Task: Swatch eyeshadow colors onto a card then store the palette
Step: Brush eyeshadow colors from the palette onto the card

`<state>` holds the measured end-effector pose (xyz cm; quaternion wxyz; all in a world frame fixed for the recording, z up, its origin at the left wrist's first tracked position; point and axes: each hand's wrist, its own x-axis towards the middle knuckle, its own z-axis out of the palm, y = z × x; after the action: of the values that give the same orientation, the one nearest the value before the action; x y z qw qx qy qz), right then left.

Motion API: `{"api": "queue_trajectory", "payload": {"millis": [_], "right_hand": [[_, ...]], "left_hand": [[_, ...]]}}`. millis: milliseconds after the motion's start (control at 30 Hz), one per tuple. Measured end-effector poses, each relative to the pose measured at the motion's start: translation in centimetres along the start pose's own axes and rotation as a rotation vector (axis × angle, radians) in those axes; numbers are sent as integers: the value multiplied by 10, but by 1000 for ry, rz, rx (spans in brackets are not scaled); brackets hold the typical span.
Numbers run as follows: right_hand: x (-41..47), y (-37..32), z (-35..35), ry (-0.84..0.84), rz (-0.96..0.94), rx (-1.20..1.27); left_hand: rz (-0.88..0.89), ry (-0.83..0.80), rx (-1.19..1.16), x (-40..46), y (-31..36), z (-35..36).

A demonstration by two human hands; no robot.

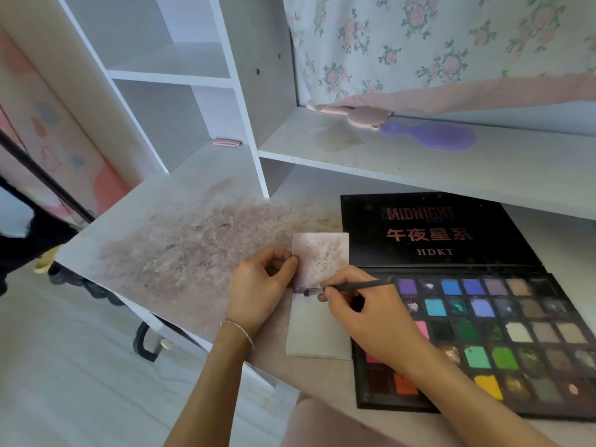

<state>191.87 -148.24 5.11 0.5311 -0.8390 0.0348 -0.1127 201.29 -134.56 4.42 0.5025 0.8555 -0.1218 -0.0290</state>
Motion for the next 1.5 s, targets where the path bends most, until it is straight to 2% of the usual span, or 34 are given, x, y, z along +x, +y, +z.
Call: {"api": "queue_trajectory", "payload": {"millis": [533, 1500], "right_hand": [[0, -2, 1, -76, -5, -44], [1, 1, 3, -55, -41, -68]], "left_hand": [[3, 14, 16, 3, -3, 2], [-25, 43, -6, 3, -1, 3]]}}
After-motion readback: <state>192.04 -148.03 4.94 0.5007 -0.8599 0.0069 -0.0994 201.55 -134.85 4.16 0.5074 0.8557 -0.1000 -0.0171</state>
